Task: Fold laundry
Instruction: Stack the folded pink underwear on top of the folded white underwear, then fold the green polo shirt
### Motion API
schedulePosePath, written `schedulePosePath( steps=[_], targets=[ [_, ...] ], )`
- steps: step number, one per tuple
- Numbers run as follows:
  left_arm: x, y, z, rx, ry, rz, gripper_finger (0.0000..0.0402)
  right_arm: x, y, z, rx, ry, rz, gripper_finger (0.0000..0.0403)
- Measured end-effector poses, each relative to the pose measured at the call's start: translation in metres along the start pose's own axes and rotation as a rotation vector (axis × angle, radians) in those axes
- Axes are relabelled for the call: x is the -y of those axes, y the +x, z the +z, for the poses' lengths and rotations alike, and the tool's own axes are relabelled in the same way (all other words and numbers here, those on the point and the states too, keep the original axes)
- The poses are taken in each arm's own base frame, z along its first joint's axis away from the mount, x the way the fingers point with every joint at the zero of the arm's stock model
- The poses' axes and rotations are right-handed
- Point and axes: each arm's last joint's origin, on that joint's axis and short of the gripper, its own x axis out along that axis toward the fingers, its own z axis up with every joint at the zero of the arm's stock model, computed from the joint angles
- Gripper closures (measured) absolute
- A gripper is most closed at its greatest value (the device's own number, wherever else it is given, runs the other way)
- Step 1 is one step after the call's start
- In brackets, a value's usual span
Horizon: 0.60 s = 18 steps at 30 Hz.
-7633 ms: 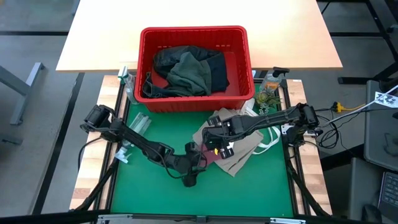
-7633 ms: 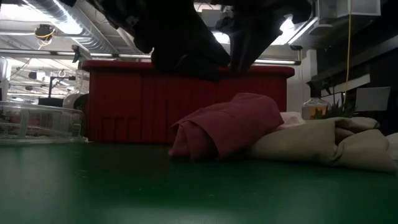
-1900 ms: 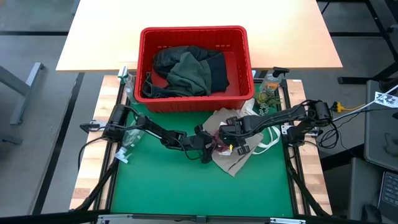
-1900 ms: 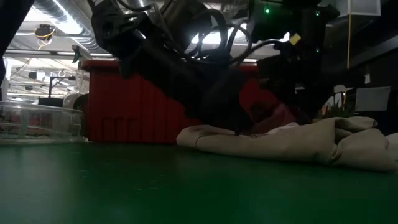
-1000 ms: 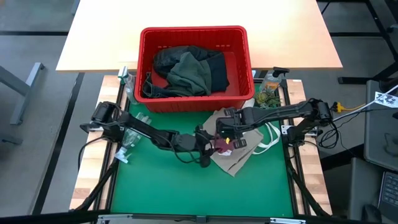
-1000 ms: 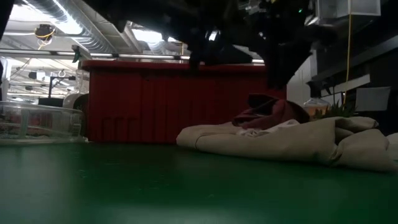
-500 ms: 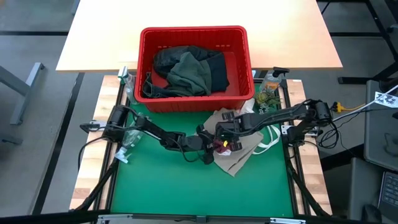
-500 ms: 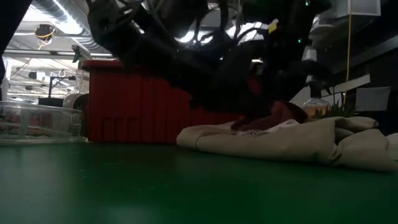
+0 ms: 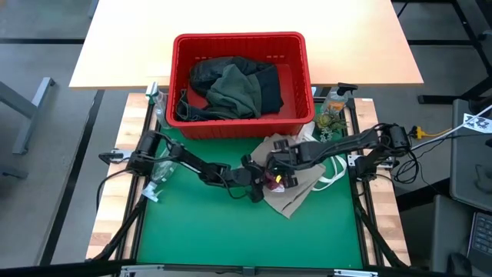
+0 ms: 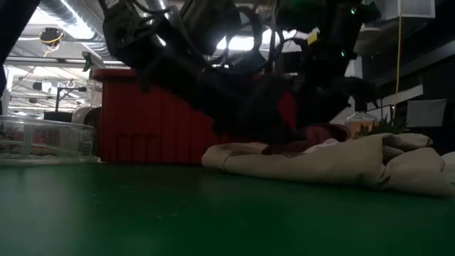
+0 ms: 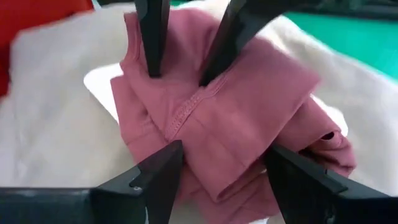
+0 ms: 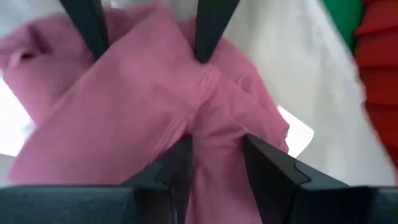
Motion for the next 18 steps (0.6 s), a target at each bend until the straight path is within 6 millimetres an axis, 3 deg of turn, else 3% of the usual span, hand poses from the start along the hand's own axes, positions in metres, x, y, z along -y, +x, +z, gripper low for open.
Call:
schedulePosePath(
  steps=[9,18],
  targets=[
    [0.006,-0.024,0.034,0.099,0.018,-0.017,0.0177,0.014,-0.036,0.02,0.011,0.002,-0.007,0.026],
    [0.005,-0.027,0.038,0.097,0.022,-0.013,0.0177,0.018,-0.04,0.02,-0.024,0.001,-0.117,0.026]
  ],
)
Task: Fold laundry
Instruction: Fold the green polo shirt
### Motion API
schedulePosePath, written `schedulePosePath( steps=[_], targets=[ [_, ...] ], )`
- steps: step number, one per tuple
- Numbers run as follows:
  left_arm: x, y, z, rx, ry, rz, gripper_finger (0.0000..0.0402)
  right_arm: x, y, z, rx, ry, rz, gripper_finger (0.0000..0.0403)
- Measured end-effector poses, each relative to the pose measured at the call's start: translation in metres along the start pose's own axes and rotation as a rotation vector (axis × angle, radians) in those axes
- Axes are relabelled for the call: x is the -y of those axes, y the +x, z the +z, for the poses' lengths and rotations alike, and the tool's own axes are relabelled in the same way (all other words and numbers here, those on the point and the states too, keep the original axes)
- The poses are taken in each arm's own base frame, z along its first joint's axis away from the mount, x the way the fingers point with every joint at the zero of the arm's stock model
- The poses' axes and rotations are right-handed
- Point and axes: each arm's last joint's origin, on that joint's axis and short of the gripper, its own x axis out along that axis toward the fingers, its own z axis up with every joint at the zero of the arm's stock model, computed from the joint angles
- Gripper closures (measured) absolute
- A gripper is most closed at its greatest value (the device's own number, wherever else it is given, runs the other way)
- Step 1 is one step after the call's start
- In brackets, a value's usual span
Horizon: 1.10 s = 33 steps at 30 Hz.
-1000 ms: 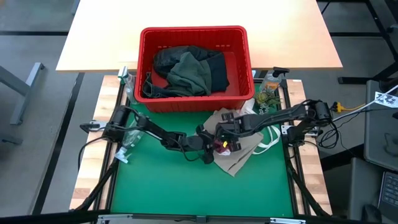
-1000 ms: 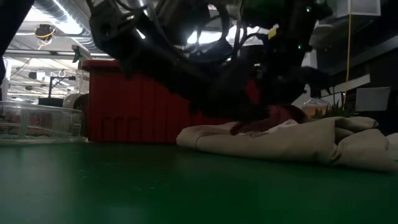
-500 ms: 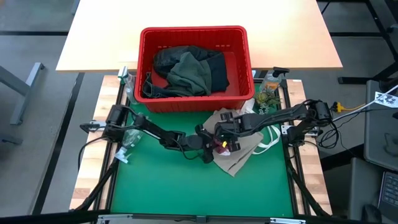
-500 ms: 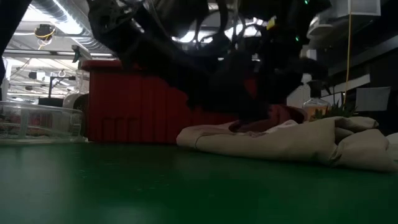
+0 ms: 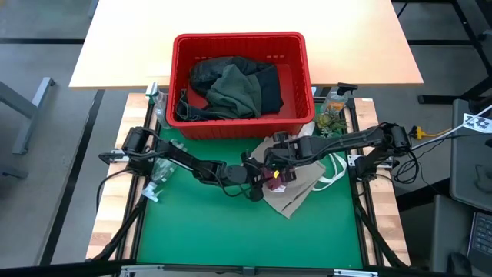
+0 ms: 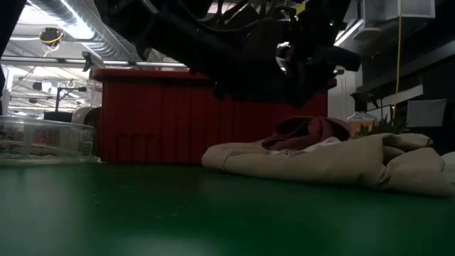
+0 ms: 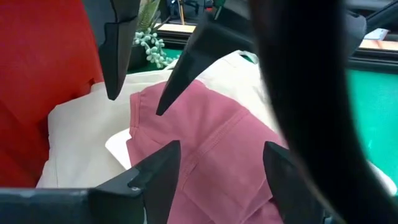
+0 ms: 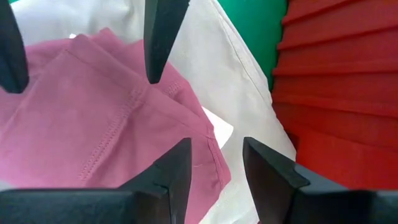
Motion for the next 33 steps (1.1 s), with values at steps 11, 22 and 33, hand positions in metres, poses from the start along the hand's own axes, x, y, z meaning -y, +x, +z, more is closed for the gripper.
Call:
schedulePosePath(
  steps=[11,22,33],
  targets=[
    [-0.004,-0.016,0.023,0.036,-0.012,0.015,0.0177,0.009,0.006,-0.004,-0.014,0.032,-0.009,0.026],
    [-0.053,-0.075,0.088,0.05,-0.013,0.211,0.0177,0.029,-0.04,0.008,0.099,0.014,-0.05,0.026],
    [-0.147,-0.141,0.151,0.234,-0.062,0.474,0.0177,0.054,-0.09,0.018,0.145,-0.032,-0.217,0.026]
  ],
)
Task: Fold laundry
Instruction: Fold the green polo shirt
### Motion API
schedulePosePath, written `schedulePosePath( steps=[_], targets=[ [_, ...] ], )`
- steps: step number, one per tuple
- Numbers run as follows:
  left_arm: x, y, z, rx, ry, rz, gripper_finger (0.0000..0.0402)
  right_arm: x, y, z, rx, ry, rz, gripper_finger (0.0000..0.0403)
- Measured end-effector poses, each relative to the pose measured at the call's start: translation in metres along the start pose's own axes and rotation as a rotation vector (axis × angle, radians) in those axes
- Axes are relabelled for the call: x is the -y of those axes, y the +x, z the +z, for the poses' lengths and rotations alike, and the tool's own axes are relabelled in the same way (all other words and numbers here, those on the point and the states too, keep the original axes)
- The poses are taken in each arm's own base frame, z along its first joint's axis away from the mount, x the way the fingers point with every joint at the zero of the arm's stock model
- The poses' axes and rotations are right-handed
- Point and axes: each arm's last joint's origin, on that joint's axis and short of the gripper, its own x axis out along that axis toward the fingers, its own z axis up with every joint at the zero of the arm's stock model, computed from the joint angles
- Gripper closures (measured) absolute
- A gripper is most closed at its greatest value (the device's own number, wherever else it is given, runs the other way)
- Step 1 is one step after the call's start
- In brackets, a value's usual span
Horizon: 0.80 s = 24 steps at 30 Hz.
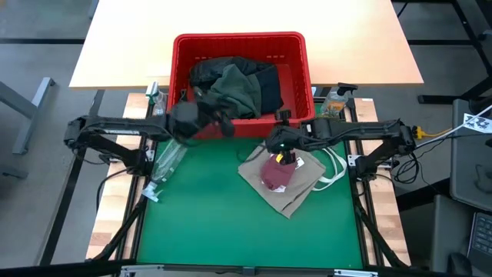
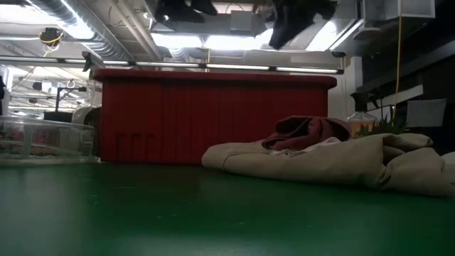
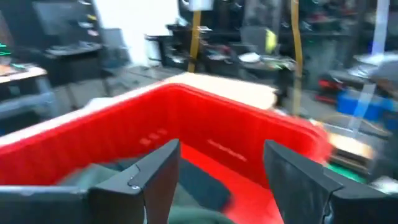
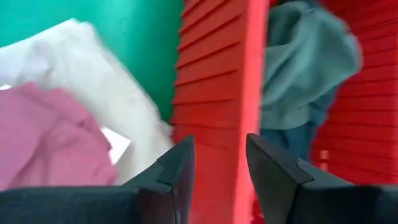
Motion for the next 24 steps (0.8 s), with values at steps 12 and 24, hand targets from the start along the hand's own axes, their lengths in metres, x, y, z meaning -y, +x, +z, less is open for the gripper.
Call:
schedulePosePath(
  steps=[12,24],
  targets=[
    [-0.085,0.033,-0.001,-0.07,-0.013,0.056,0.0177,0.014,-0.015,0.011,0.089,-0.079,-0.053,0.026],
    [-0.101,0.088,-0.068,-0.399,0.315,-0.164,0.0177,0.019,-0.016,0.022,0.183,-0.123,-0.113,0.026]
  ],
)
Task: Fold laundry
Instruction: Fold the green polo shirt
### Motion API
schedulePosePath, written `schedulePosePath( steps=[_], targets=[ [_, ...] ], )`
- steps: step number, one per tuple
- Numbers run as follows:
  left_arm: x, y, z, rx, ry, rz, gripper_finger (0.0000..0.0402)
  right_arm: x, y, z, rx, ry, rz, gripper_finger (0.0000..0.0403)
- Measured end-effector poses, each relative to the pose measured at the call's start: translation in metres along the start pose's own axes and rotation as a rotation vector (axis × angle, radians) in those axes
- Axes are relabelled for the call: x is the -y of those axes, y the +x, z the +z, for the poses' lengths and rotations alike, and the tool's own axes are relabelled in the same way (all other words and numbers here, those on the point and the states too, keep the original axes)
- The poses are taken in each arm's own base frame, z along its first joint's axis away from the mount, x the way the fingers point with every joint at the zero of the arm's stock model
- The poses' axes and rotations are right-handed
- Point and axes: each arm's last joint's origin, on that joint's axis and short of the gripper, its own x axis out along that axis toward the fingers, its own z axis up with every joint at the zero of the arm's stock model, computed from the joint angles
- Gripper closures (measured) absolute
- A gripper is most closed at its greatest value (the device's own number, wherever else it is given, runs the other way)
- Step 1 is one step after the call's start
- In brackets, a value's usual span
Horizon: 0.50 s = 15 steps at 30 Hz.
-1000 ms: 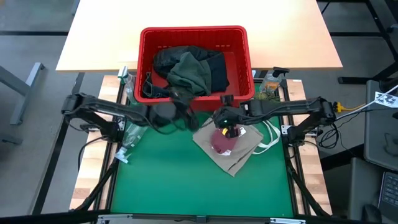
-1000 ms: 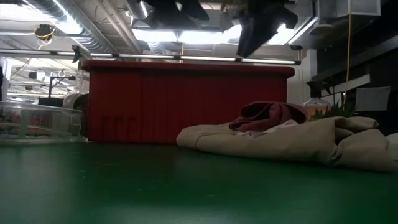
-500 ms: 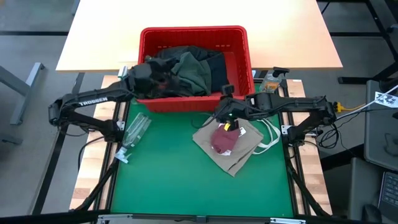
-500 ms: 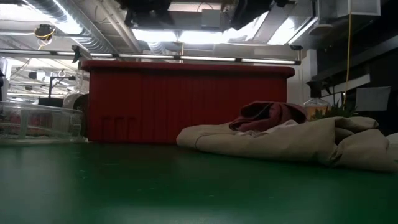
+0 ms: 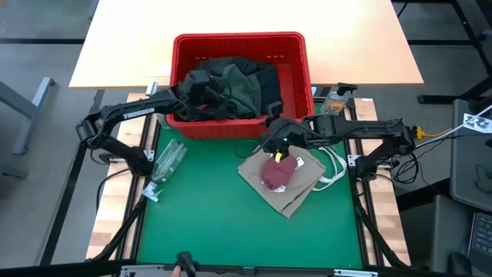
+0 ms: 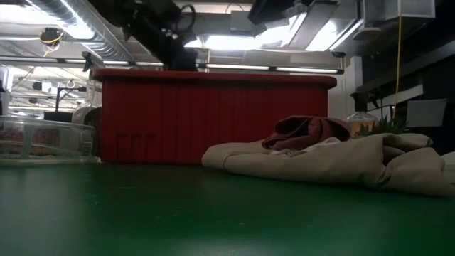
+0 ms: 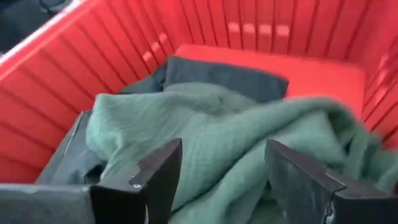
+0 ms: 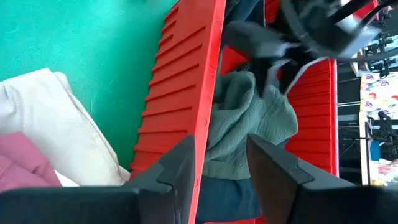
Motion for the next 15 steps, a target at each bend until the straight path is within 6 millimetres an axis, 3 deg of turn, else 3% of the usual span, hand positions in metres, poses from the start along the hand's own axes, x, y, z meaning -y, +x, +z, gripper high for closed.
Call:
schedulePosePath(
  steps=[7,15],
  targets=[
    [0.01,0.018,-0.004,-0.017,0.122,-0.024,0.0177,0.0,0.0,0.0,-0.004,-0.003,0.004,0.026],
    [0.009,0.009,-0.001,-0.005,0.095,-0.015,0.0177,-0.001,0.0,0.0,-0.002,-0.003,0.007,0.026]
  ],
)
